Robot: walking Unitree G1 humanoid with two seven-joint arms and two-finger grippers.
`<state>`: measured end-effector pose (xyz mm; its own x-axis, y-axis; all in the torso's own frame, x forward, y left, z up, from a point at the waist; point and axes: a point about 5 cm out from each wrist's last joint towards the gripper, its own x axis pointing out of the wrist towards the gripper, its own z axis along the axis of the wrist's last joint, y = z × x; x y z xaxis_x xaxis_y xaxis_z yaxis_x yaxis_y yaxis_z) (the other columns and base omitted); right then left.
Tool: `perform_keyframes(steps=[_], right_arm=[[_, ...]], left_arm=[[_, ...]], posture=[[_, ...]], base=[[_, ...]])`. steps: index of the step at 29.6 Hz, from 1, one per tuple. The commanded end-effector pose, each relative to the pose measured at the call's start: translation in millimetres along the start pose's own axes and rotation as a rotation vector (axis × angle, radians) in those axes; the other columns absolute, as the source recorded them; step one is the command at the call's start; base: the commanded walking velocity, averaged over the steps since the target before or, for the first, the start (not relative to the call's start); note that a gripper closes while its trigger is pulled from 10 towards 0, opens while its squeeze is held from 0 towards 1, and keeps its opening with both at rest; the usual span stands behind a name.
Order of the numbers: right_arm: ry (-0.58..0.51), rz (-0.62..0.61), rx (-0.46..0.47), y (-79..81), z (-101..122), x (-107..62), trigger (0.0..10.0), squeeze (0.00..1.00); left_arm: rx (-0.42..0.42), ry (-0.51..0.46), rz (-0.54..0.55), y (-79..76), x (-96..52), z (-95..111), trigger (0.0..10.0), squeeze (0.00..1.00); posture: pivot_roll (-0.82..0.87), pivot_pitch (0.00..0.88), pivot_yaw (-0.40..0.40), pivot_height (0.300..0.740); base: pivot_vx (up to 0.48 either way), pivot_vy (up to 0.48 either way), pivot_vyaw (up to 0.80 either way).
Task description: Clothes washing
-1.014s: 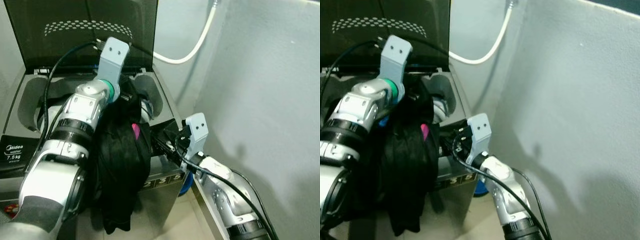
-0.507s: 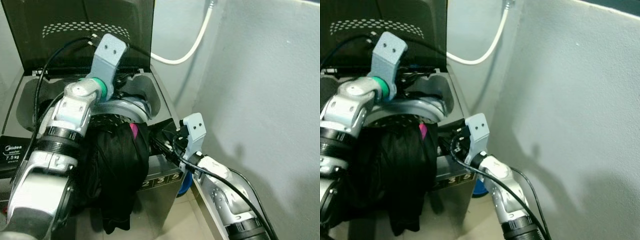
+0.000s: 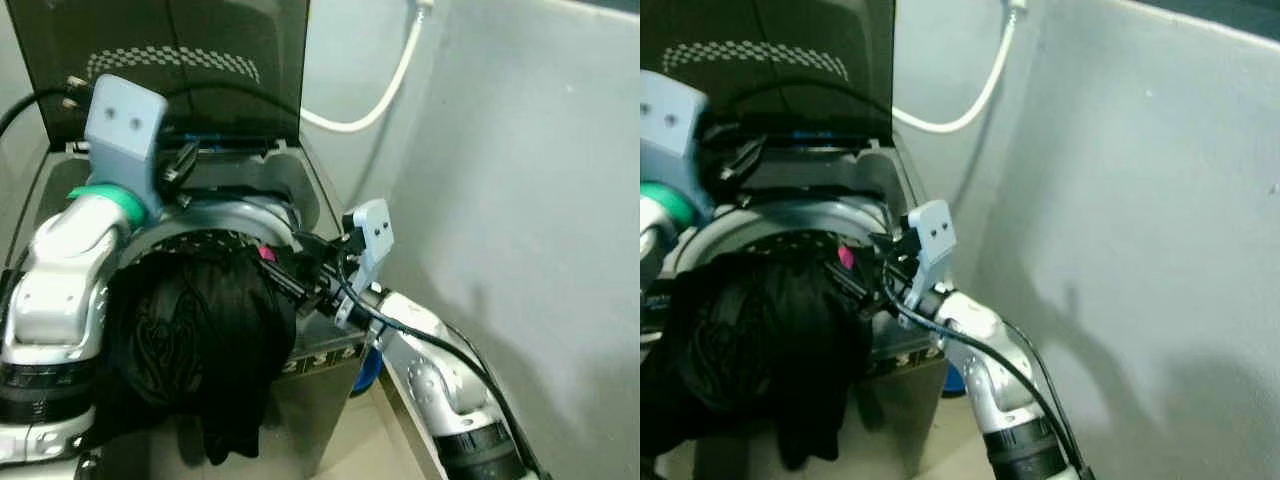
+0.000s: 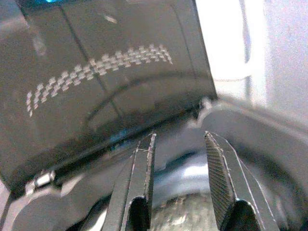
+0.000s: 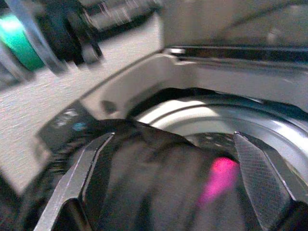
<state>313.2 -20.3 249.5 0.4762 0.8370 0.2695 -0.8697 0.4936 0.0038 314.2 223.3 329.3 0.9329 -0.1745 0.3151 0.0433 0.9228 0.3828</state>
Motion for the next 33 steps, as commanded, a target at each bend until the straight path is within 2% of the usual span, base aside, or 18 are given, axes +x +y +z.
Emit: perform_keyframes(steps=[1, 5, 7, 9, 11, 12, 13, 14, 18, 20, 21, 22, 27, 28, 29, 30, 31, 33], right_arm=[[0.005, 0.074, 0.001, 10.5, -1, 7.7, 10.0, 1.00], [0.035, 0.155, -0.033, 21.5, -6, 14.6, 10.0, 1.00], [0.103, 0.232, -0.118, 31.3, -17, 17.5, 10.0, 1.00], [0.129, 0.256, -0.149, 34.2, -21, 17.7, 10.0, 1.00], [0.152, 0.272, -0.169, 36.5, -26, 18.3, 10.0, 1.00], [0.176, 0.278, -0.187, 38.5, -30, 19.8, 10.0, 1.00], [0.193, 0.283, -0.191, 40.5, -33, 21.6, 10.0, 0.99], [0.205, 0.287, -0.192, 42.4, -36, 23.3, 10.0, 0.00], [0.221, 0.306, -0.184, 50.3, -40, 29.0, 10.0, 0.00], [0.224, 0.316, -0.180, 52.7, -41, 30.0, 10.0, 0.00], [0.223, 0.323, -0.179, 55.5, -43, 31.5, 10.0, 0.95], [0.212, 0.336, -0.166, 62.4, -47, 35.1, 10.0, 1.00], [0.191, 0.335, -0.150, 68.8, -50, 39.0, 10.0, 1.00], [0.186, 0.331, -0.149, 70.4, -51, 39.9, 10.0, 1.00], [0.188, 0.320, -0.167, 71.0, -54, 40.8, 10.0, 0.79], [0.188, 0.320, -0.167, 71.0, -54, 40.8, 10.0, 0.79], [0.196, 0.310, -0.193, 70.8, -57, 41.4, 10.0, 0.00], [0.196, 0.310, -0.193, 70.8, -57, 41.4, 10.0, 0.00]], left_arm=[[0.014, 0.010, -0.012, 4.2, -6.9, -2, 10.0, 0.00], [-0.013, 0.021, 0.015, 14.7, -13.1, -2, 10.0, 0.00], [-0.043, 0.024, 0.010, 20.2, -19.4, -3, 10.0, 0.00], [-0.043, 0.027, 0.004, 21.3, -22.0, -3, 10.0, 0.00], [-0.064, 0.029, -0.027, 20.9, -26.0, -3, 10.0, 0.00], [-0.094, 0.025, -0.077, 20.0, -30.5, -1, 10.0, 0.00], [-0.088, 0.034, -0.112, 21.5, -34.9, -1, 10.0, 0.00], [-0.065, 0.053, -0.124, 24.4, -38.1, -2, 10.0, 0.00], [-0.004, 0.111, -0.093, 35.6, -41.4, -7, 10.0, 0.00], [0.000, 0.113, -0.090, 36.5, -41.7, -7, 10.0, 0.00], [-0.003, 0.109, -0.096, 35.8, -42.1, -6, 10.0, 0.00], [-0.028, 0.091, -0.121, 30.3, -42.1, -4, 10.0, 0.00], [-0.071, 0.058, -0.180, 20.3, -42.6, -1, 10.0, 0.00], [-0.105, 0.044, -0.213, 15.4, -43.2, 1, 10.0, 0.00], [-0.134, 0.029, -0.253, 10.6, -44.1, 2, 10.0, 0.00], [-0.134, 0.029, -0.253, 10.6, -44.1, 2, 10.0, 0.00], [-0.151, 0.022, -0.288, 7.5, -45.6, 3, 10.0, 0.00], [-0.151, 0.022, -0.288, 7.5, -45.6, 3, 10.0, 0.00]], posture=[[0.05, 0.069, -0.099, 0.740], [0.05, 0.068, -0.109, 0.740], [0.05, 0.068, -0.111, 0.740], [0.05, 0.068, -0.111, 0.740], [0.05, 0.068, -0.112, 0.740], [0.05, 0.068, -0.114, 0.740], [0.05, 0.069, -0.116, 0.740], [0.06, 0.069, -0.117, 0.740], [0.07, 0.072, -0.122, 0.740], [0.07, 0.072, -0.122, 0.740], [0.07, 0.073, -0.123, 0.740], [0.07, 0.074, -0.124, 0.740], [0.07, 0.077, -0.124, 0.740], [0.07, 0.077, -0.124, 0.740], [0.07, 0.078, -0.123, 0.740], [0.07, 0.078, -0.123, 0.740], [0.07, 0.079, -0.122, 0.740], [0.07, 0.079, -0.122, 0.740]], base=[[0.000, 0.000, 0.00], [0.000, 0.000, 0.00], [0.000, 0.000, 0.00], [0.000, 0.000, 0.00], [0.000, 0.000, 0.00], [0.000, 0.000, 0.00], [0.000, 0.000, 0.00], [0.000, 0.000, 0.00], [0.000, 0.000, 0.00], [0.000, 0.000, 0.00], [0.000, 0.000, 0.00], [0.000, 0.000, 0.00], [0.000, 0.000, 0.00], [0.000, 0.000, 0.00], [0.000, 0.000, 0.00], [0.000, 0.000, 0.00], [0.000, 0.000, 0.00], [0.000, 0.000, 0.00]])
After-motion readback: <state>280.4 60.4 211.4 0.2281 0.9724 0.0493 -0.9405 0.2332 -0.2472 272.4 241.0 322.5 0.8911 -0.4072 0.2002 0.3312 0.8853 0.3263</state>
